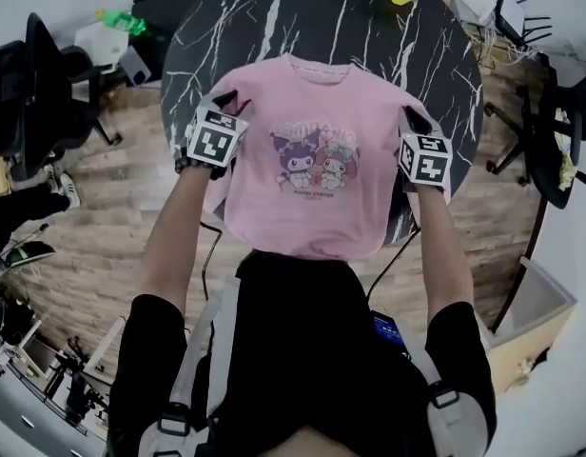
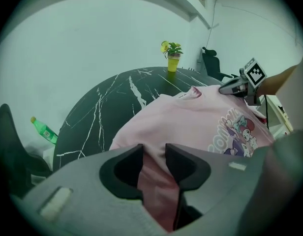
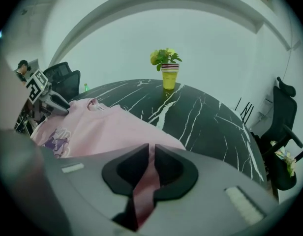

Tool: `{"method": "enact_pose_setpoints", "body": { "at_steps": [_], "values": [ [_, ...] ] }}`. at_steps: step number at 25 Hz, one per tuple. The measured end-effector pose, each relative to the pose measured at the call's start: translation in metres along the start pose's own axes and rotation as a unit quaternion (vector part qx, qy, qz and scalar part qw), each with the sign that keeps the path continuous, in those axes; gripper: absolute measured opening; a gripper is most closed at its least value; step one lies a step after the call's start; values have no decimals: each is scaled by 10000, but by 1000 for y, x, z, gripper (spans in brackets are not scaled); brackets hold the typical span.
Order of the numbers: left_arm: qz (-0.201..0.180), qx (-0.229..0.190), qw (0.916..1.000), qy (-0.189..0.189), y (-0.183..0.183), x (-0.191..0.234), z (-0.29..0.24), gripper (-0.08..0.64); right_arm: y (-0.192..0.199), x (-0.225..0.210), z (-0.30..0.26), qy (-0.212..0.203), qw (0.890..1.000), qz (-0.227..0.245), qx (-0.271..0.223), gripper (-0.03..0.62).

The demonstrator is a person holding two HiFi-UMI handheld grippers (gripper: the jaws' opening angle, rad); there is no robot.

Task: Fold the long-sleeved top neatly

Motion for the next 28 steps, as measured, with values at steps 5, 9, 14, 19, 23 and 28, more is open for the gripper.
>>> {"method": "enact_pose_setpoints", "body": {
  "at_steps": [5,9,14,19,23,28],
  "values": [
    [101,-124,9998,94,-9,6,-5,155,-6,-21,-5,184,9998,54,-95,35],
    [74,-201,9998,3,-12,9,-8,155,-8,-28,-7,298,9995,93,-86,34],
    [10,-474,9988,-96,-3,-1,14,202,-17,-4,5,241,9986,374,-271,58],
    [200,-714,9968,-311,28,-1,58,209,-40,52,14,-45,9950,821,-566,66],
    [554,-732,9947,-471,72,10,93,208,-51,108,19,-361,9923,957,-695,66],
    [1022,-556,9916,-574,137,20,125,207,-45,175,22,-715,9884,1183,-630,66]
  ]
}}
Point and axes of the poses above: the fingertips, and each gripper's own axes: z backward along the fingers, x to its left, y out of its underside, the point moved 1 cm from there along z, backward along the fingers, and after that the axes turned 2 degrees about -x, right-handed, at the moved point
